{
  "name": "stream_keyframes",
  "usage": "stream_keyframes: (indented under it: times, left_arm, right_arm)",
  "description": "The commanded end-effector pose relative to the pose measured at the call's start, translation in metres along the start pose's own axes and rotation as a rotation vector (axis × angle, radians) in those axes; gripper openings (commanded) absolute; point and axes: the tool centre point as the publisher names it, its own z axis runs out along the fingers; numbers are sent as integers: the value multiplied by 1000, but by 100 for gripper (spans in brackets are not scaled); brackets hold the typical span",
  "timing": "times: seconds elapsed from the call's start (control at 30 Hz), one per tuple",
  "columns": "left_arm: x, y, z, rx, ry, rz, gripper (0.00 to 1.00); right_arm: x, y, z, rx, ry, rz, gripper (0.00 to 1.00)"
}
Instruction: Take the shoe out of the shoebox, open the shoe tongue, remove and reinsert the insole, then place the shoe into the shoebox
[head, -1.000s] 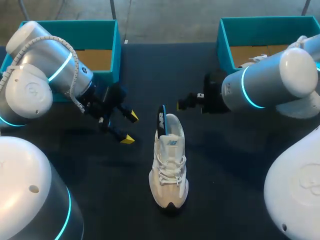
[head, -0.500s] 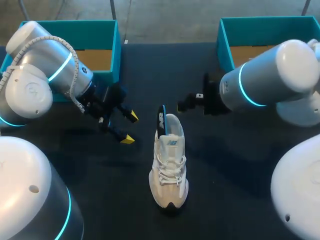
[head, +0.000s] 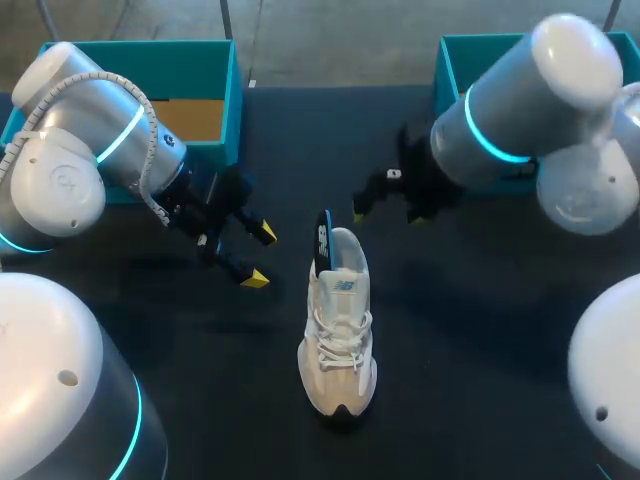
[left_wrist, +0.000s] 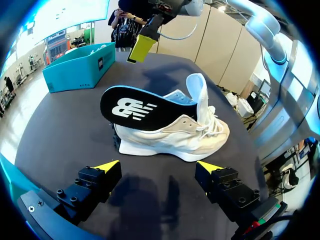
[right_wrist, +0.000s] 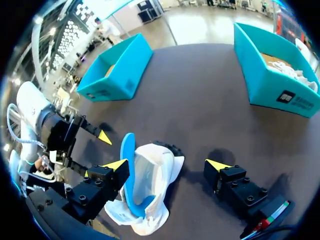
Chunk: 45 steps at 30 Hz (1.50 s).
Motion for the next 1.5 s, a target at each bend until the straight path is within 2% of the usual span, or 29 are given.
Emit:
stream_keyframes:
  times: [0.03,0.43,0.6,1.07,1.5]
  left_arm:
    - [0,0,0,-2,-1,1,100]
    - [0,0,0,-2,-1,1,100]
    - [0,0,0,-2,-1,1,100]
    - [0,0,0,-2,-1,1,100]
    - [0,0,0,-2,-1,1,100]
  right_arm:
    - [-6,5,-5,1484,79,-26,100]
    - [-6,5,-5,1484,79,-26,100]
    - [-7,4,-1,1362,186,-111,100]
    - [-12,14,-1,1191,301,-201,100]
    - [-14,28,-25,1047,374,-287,100]
